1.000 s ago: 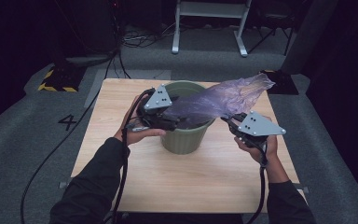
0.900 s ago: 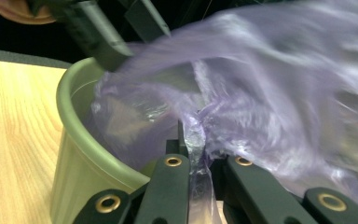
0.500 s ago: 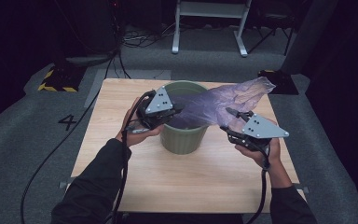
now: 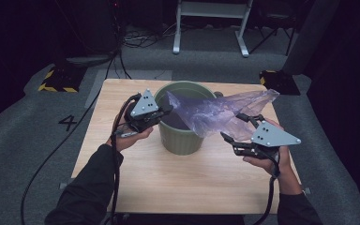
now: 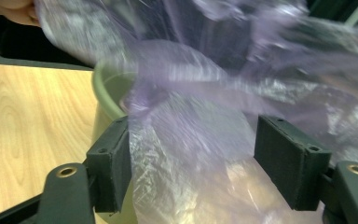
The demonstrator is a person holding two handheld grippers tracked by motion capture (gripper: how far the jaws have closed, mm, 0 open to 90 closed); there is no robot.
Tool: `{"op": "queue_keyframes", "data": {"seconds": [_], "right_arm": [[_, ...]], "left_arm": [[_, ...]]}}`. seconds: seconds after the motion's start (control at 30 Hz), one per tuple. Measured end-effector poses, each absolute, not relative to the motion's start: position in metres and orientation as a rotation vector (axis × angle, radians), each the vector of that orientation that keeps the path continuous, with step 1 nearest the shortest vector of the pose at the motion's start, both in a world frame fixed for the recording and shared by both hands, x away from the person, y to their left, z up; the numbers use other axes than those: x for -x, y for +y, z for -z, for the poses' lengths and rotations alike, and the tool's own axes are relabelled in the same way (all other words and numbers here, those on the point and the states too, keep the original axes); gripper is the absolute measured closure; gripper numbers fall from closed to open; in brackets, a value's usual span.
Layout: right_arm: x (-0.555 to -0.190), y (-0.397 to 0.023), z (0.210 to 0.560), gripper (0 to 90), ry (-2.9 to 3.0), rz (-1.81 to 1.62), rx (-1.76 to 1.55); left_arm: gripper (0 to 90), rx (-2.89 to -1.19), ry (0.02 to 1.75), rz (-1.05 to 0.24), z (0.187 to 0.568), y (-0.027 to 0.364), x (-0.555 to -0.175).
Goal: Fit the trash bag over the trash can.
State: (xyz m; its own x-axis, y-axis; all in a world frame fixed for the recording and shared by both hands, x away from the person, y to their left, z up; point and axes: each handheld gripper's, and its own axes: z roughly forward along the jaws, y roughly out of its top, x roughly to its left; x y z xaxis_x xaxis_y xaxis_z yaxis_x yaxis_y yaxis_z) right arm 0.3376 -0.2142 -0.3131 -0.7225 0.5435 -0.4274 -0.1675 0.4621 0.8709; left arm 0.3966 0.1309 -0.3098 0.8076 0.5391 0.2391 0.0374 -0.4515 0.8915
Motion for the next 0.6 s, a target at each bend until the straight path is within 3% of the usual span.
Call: {"op": "queue_keyframes", "data": {"seconds": [0.6], "right_arm": [[-0.317, -0.223, 0.309, 31.7, 2.019, -1.337, -0.259]], "left_arm": [[89.9, -1.984, 0.51, -0.661, 0.32, 0.153, -0.406]]}}
